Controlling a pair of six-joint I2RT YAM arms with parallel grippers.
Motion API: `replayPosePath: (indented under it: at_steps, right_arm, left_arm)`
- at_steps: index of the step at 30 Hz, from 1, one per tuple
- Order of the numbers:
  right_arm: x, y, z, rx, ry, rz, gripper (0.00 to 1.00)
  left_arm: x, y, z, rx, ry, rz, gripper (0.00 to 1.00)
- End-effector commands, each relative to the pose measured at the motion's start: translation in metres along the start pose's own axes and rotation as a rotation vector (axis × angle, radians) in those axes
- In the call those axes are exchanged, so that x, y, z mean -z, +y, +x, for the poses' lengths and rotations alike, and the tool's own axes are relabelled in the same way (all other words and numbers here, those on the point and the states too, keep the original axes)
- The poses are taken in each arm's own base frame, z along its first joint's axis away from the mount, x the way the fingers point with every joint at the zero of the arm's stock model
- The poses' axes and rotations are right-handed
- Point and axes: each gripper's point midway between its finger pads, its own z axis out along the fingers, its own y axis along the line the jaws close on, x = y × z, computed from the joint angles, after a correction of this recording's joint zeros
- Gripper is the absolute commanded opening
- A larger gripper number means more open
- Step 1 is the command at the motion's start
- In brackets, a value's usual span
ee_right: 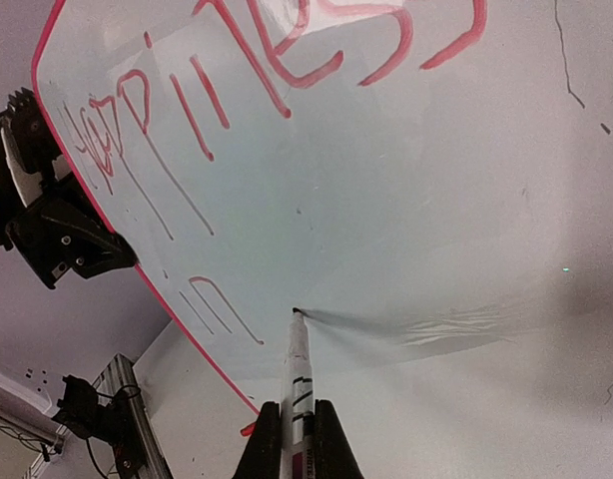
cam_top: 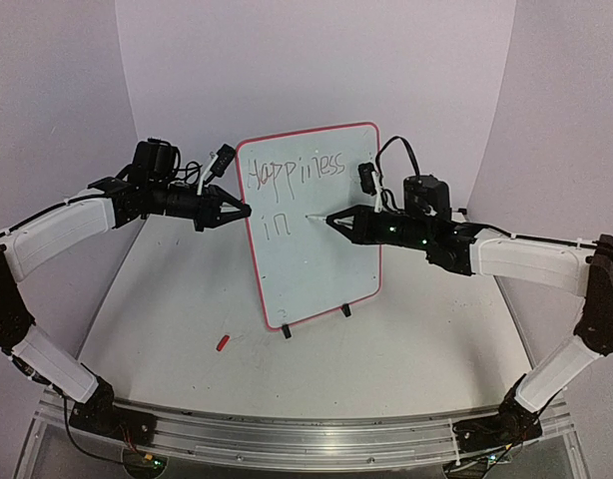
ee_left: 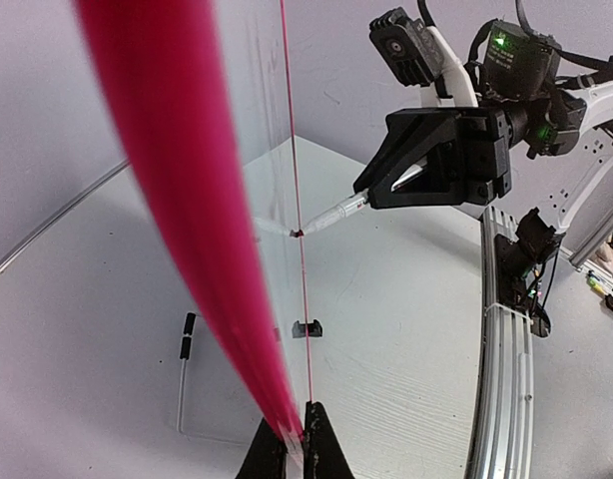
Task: Write a sentence on the whiteboard
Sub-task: Write on the whiteboard with the whiteboard.
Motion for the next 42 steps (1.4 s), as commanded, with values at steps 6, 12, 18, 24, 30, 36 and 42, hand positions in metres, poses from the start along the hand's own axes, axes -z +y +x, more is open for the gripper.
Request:
replayPosePath:
  at_steps: [6,12,18,24,30,36,42]
  right_arm:
    - [-0.007,0.01,-0.028,0.027,-0.071,-0.031,0.0]
    - [-0.013,0.007,-0.019,0.018,-0.038,-0.039,0.0]
    - [-0.012,0.004,-0.007,0.01,0.001,-0.031,0.0]
    - [-0.007,-0.001,-0.006,0.008,-0.004,0.0,0.0]
    - [-0.003,-0.004,-0.007,0.007,-0.013,0.025,0.0]
    - [-0.001,-0.009,-0.009,0.004,-0.023,0.058,0.0]
    - [0.004,-0.013,-0.011,0.004,-0.037,0.091,0.0]
  left_arm:
    - [-0.009,-0.006,0.053,0.075,0.174,0.018,0.0]
    - [-0.01,-0.006,0.053,0.077,0.176,0.019,0.0]
    - [-0.01,-0.005,0.054,0.08,0.177,0.02,0.0]
    - [-0.011,-0.006,0.054,0.08,0.177,0.022,0.0]
    - [-0.011,-0.006,0.054,0.082,0.177,0.024,0.0]
    - [-0.01,-0.007,0.053,0.081,0.175,0.025,0.0]
    - [-0.01,-0.006,0.053,0.08,0.174,0.024,0.0]
